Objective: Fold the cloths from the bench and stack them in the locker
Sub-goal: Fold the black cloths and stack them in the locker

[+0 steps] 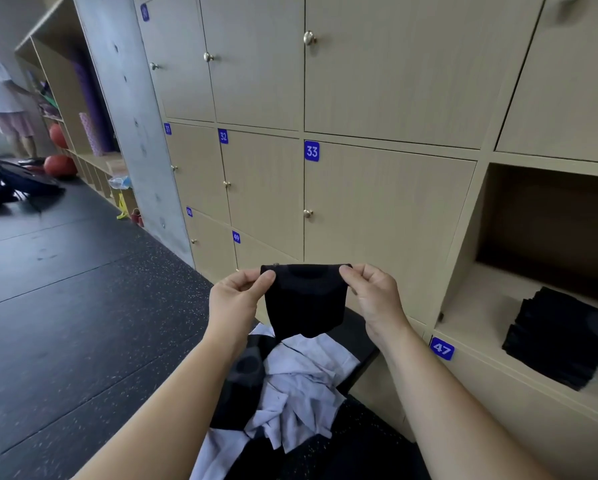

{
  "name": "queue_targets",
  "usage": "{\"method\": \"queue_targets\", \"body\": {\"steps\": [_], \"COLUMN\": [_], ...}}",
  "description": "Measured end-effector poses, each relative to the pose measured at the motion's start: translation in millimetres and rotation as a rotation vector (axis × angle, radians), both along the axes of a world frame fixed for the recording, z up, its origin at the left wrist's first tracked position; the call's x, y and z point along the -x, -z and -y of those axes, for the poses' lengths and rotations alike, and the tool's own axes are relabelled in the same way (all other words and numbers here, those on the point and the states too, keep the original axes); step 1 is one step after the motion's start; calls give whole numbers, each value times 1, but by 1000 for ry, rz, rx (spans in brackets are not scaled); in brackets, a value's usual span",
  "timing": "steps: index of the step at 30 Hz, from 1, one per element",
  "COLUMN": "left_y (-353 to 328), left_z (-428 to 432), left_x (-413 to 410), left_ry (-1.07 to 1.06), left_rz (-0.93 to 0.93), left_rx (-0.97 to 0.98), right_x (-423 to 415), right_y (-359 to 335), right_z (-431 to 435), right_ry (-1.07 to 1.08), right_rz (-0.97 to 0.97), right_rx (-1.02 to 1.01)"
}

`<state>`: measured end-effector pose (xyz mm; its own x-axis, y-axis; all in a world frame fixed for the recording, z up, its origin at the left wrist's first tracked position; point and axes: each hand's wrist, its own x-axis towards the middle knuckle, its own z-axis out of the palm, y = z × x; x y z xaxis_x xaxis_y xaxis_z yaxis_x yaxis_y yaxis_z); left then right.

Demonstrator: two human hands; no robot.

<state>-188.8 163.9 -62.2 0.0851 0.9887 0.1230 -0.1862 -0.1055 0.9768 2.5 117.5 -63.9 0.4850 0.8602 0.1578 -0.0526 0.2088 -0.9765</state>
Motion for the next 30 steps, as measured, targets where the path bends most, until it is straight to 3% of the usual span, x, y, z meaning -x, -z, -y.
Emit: {"method": "queue_targets", "body": {"steps": [5, 12, 19, 25, 30], "left_y": [-10, -16, -3, -2, 0], "left_z": [0, 2, 0, 3, 2], "left_x": [-6, -11, -21, -25, -38], "left_ry": [47, 273, -73, -51, -116], "left_rz": [60, -31, -346, -359, -247], "left_rx": [23, 29, -253, -372, -345], "right_x": [7, 11, 6, 0, 3], "right_y": [-9, -21, -21, -12, -2], "right_z": [-4, -14, -8, -8, -1], "right_ry": [16, 95, 255, 248, -72], "right_rz": [58, 69, 343, 264, -30], "right_rx": [1, 43, 21, -1, 175]}}
